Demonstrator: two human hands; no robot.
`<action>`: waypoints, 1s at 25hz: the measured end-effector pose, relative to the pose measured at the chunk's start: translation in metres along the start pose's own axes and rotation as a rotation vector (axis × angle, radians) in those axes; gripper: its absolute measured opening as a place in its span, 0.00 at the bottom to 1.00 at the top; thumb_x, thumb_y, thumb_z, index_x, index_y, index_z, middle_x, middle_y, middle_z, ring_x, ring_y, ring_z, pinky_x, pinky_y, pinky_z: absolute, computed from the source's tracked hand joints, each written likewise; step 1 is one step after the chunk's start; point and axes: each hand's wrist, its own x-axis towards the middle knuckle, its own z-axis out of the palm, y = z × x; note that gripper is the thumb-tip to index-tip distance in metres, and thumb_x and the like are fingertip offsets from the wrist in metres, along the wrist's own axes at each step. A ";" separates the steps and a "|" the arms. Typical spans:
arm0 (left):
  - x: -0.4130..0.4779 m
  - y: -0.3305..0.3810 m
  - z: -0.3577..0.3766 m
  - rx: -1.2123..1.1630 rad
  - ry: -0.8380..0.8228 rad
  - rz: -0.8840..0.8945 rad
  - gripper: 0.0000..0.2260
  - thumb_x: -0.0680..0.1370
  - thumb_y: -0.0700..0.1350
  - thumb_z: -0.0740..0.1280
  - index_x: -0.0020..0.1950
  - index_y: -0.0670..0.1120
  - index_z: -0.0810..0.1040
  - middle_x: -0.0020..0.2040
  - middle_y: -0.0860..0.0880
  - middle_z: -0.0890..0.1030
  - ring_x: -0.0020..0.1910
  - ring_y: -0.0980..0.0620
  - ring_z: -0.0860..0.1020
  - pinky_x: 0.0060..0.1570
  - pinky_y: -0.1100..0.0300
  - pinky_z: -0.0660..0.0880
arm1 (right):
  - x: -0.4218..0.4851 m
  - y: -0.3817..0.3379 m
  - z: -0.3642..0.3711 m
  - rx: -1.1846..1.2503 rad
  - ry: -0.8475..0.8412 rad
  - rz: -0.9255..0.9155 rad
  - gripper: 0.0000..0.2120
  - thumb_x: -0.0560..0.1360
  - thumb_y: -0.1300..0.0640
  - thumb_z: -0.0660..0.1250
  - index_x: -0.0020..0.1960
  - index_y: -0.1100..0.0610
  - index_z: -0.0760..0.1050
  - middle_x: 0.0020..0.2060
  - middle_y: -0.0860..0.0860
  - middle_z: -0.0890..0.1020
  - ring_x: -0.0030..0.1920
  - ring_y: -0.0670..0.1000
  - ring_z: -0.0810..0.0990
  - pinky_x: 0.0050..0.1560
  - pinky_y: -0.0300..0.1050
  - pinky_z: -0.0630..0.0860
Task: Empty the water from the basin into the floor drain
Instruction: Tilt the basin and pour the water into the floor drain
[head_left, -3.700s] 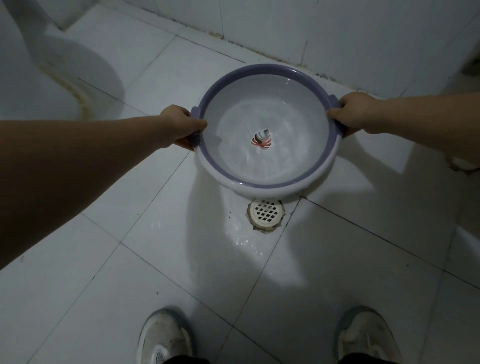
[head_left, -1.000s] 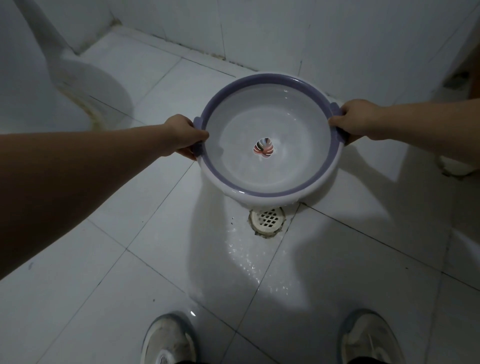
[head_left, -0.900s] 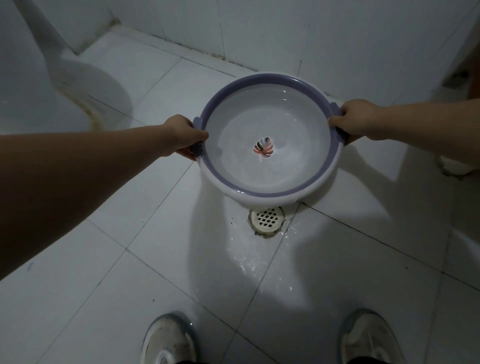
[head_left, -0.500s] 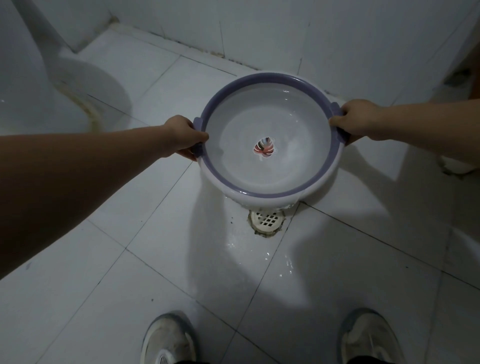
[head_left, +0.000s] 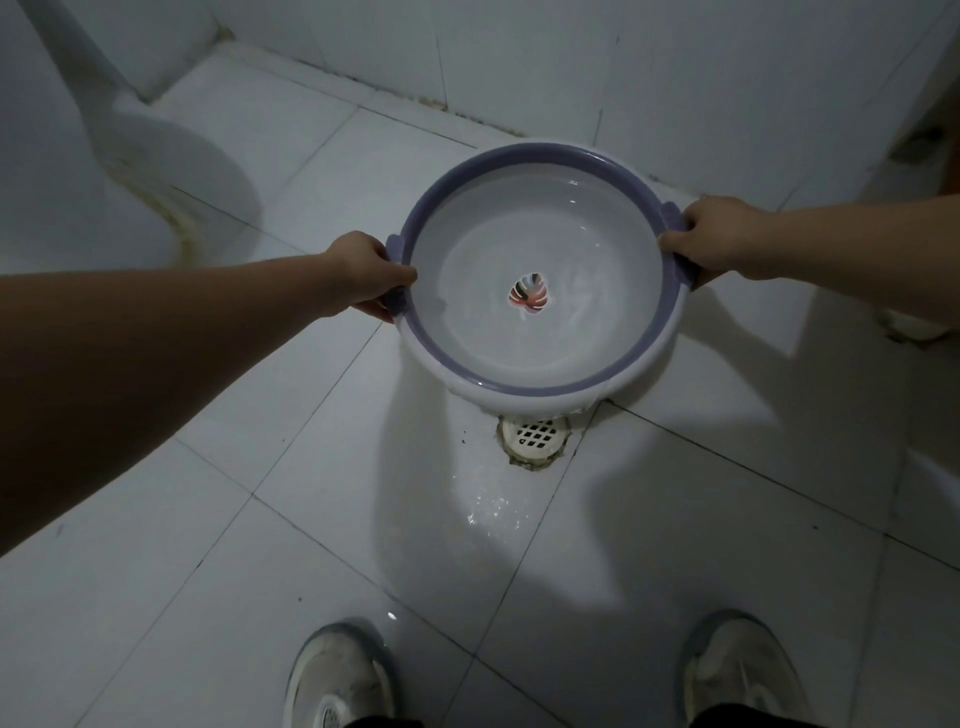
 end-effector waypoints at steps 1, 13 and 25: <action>0.000 0.000 0.000 0.003 0.000 0.002 0.09 0.77 0.42 0.70 0.54 0.40 0.75 0.42 0.43 0.82 0.33 0.48 0.84 0.23 0.61 0.79 | 0.000 0.000 0.000 0.000 0.004 -0.001 0.14 0.80 0.54 0.61 0.51 0.67 0.74 0.34 0.59 0.79 0.34 0.60 0.81 0.35 0.48 0.79; 0.000 -0.003 0.001 0.017 0.017 0.036 0.08 0.78 0.43 0.70 0.54 0.41 0.75 0.42 0.44 0.81 0.34 0.48 0.84 0.22 0.63 0.78 | -0.003 -0.001 0.001 -0.040 0.022 -0.012 0.12 0.80 0.55 0.62 0.50 0.65 0.74 0.33 0.57 0.78 0.33 0.59 0.80 0.36 0.48 0.77; 0.003 -0.006 0.003 0.016 0.022 0.061 0.06 0.77 0.42 0.70 0.44 0.44 0.75 0.40 0.44 0.82 0.26 0.51 0.83 0.21 0.63 0.77 | -0.005 0.004 0.005 -0.016 -0.002 -0.007 0.16 0.79 0.55 0.61 0.55 0.69 0.75 0.43 0.63 0.81 0.41 0.63 0.83 0.47 0.55 0.81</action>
